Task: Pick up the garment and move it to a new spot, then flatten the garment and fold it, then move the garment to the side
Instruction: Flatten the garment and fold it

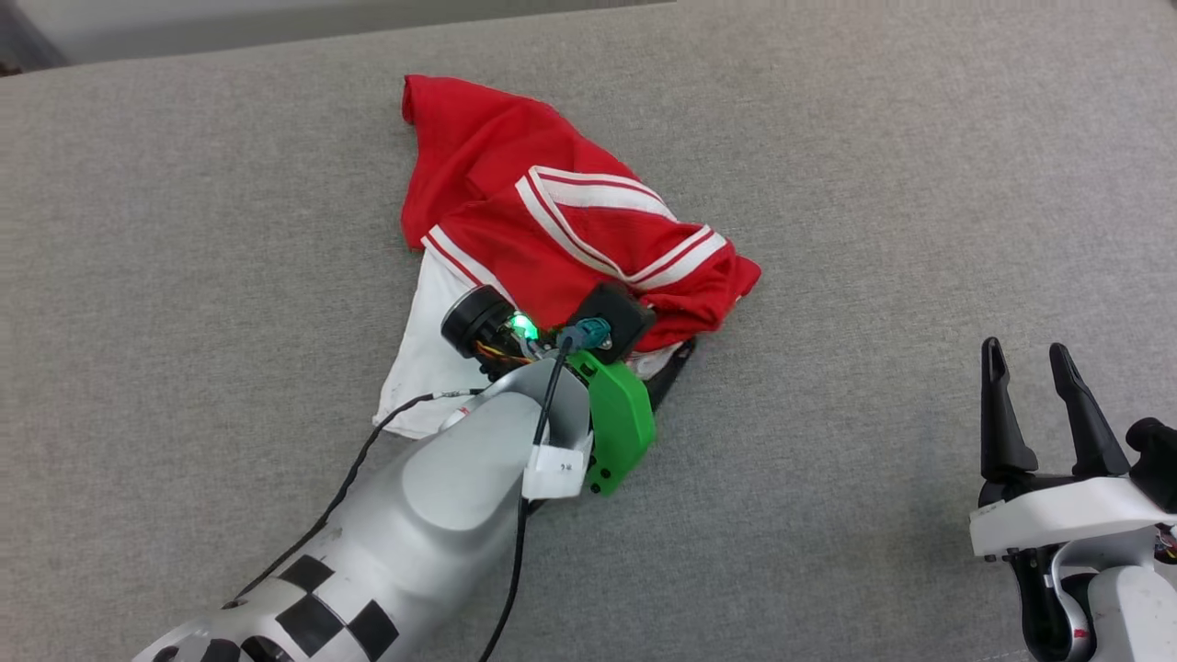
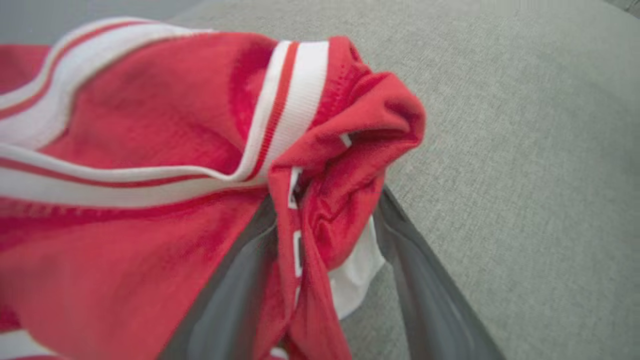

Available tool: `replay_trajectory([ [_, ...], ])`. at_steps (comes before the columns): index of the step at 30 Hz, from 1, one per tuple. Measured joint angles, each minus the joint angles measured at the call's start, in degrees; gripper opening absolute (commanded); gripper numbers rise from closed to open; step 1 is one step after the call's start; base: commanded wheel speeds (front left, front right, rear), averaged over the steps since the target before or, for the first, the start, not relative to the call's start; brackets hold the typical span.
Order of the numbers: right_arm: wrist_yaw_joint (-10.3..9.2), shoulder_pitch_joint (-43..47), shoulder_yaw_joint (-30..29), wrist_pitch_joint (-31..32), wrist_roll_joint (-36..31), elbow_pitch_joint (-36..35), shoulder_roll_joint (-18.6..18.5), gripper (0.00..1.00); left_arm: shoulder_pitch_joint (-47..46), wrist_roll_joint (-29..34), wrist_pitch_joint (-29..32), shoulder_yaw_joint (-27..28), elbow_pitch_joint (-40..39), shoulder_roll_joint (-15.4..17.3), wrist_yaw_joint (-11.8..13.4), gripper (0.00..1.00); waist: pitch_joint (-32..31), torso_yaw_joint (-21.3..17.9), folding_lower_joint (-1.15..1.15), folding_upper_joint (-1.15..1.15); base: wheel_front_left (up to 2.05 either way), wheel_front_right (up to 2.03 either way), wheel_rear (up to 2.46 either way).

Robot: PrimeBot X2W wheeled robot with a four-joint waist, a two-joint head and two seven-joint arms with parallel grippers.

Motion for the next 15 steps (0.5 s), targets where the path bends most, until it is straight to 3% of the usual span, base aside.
replay_trajectory([
  [4, 0.0, 0.65, 0.05, -0.04, -0.07, 0.31, -0.16, 1.0, 0.12, 0.97, -4.83, -0.55, -1.42, -0.85, 0.64, 1.0, -2.12, 0.99, 0.0, 0.0, 0.0, 0.0, 0.0],
  [8, 0.0, 2.16, -0.18, -0.04, -0.08, 0.52, -0.45, 1.0, 2.37, 1.63, -6.88, -0.51, -5.83, -0.54, 3.07, 1.0, -4.45, 2.1, 0.0, 0.0, 0.0, 0.0, 0.0],
  [11, 0.0, 3.32, -0.24, -0.03, -0.07, 0.37, -0.79, 1.0, 6.41, 1.63, -7.89, 0.79, -11.39, 1.36, 6.04, 1.0, -6.37, 3.26, -0.01, 0.0, 0.0, 0.0, 0.0],
  [15, 0.0, 4.07, -0.41, 0.0, -0.07, -0.43, -1.12, 1.0, 10.45, 2.68, -8.79, 4.89, -19.51, 5.64, 12.91, 1.0, -8.26, 4.92, -0.01, 0.0, 0.0, 0.0, 0.0],
])
